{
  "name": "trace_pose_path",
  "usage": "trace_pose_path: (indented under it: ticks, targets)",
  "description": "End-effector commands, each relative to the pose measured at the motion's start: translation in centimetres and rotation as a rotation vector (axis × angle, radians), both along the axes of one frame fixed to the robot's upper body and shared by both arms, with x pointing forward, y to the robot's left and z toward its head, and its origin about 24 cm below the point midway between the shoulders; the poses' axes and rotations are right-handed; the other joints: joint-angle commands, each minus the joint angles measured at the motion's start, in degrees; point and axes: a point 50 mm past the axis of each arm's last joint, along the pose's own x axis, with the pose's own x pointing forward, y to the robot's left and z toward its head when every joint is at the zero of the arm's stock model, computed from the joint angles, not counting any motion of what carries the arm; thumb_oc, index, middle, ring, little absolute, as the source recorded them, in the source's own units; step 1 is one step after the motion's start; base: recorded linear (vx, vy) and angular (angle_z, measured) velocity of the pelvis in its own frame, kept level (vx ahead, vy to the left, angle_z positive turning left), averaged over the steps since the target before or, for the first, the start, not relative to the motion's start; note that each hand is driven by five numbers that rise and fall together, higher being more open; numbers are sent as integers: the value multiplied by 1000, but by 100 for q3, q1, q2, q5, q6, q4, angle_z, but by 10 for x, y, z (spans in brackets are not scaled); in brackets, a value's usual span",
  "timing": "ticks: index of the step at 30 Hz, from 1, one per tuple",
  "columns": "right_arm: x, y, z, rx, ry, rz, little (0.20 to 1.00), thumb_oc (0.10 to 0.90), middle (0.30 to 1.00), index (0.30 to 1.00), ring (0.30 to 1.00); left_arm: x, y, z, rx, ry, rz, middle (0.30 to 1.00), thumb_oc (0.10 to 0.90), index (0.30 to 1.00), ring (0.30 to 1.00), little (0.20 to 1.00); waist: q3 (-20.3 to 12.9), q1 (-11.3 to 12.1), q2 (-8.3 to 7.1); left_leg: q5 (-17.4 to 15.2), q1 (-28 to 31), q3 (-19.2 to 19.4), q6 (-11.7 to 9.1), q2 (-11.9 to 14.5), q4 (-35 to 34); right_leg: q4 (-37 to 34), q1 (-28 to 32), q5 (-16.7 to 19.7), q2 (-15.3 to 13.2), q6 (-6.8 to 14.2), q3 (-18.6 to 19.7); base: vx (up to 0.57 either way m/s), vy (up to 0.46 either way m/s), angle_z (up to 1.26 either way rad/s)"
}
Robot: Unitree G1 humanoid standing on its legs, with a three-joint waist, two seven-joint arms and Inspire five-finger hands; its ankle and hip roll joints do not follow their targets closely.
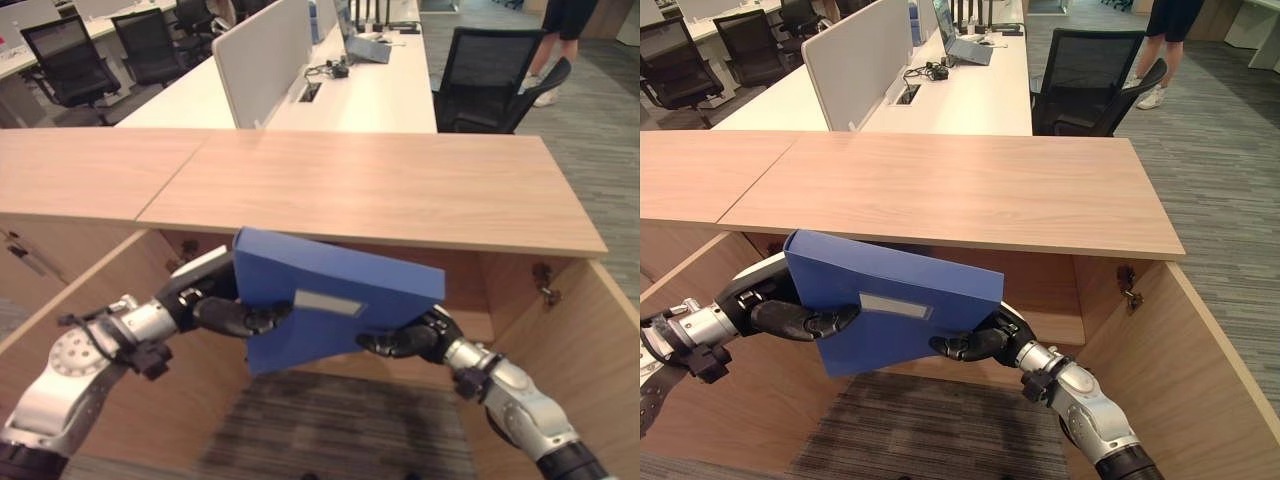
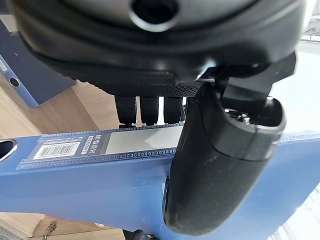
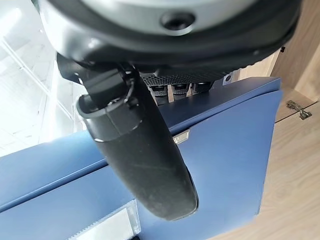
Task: Put the empty folder in the office cabinet
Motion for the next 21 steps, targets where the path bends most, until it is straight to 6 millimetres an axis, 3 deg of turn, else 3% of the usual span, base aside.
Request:
trace_pose_path:
  ticks: [1, 8, 9, 10, 11, 21]
  targets:
    - [17, 46, 86, 208, -381, 169, 900, 800, 900, 900, 900, 14, -27, 53, -94, -269, -146, 300, 400, 300, 300, 300, -212, -53, -143, -770, 444, 57, -172, 176, 3, 106, 428, -639, -532, 584, 158, 0, 0, 0]
    - [13, 60, 92, 275, -388, 218, 900, 800, 900, 900, 900, 16, -33, 48, -180, -272, -139, 300, 400, 300, 300, 300, -217, -59, -159, -773, 449, 44, -160, 172, 3, 107, 437, -653, -529, 574, 174, 0, 0, 0]
    - [12, 62, 93, 285, -385, 232, 568, 579, 568, 568, 568, 16, -35, 46, -202, -271, -136, 300, 400, 300, 300, 300, -212, -65, -162, -771, 444, 37, -158, 173, 3, 109, 438, -655, -528, 570, 170, 0, 0, 0]
    - [11, 64, 93, 296, -381, 241, 382, 455, 382, 382, 382, 17, -36, 44, -221, -271, -134, 300, 400, 300, 300, 300, -214, -68, -167, -774, 446, 36, -157, 171, 3, 109, 441, -659, -524, 566, 174, 0, 0, 0]
    - [10, 66, 93, 309, -377, 245, 300, 400, 300, 300, 300, 18, -37, 44, -230, -274, -132, 300, 400, 300, 300, 300, -213, -71, -165, -773, 449, 39, -156, 172, 3, 111, 439, -659, -524, 564, 177, 0, 0, 0]
    - [5, 82, 96, 392, -354, 317, 300, 400, 300, 300, 300, 22, -41, 37, -334, -274, -104, 300, 400, 300, 300, 300, -215, -79, -182, -773, 453, 50, -162, 181, 3, 108, 440, -661, -525, 548, 206, 0, 0, 0]
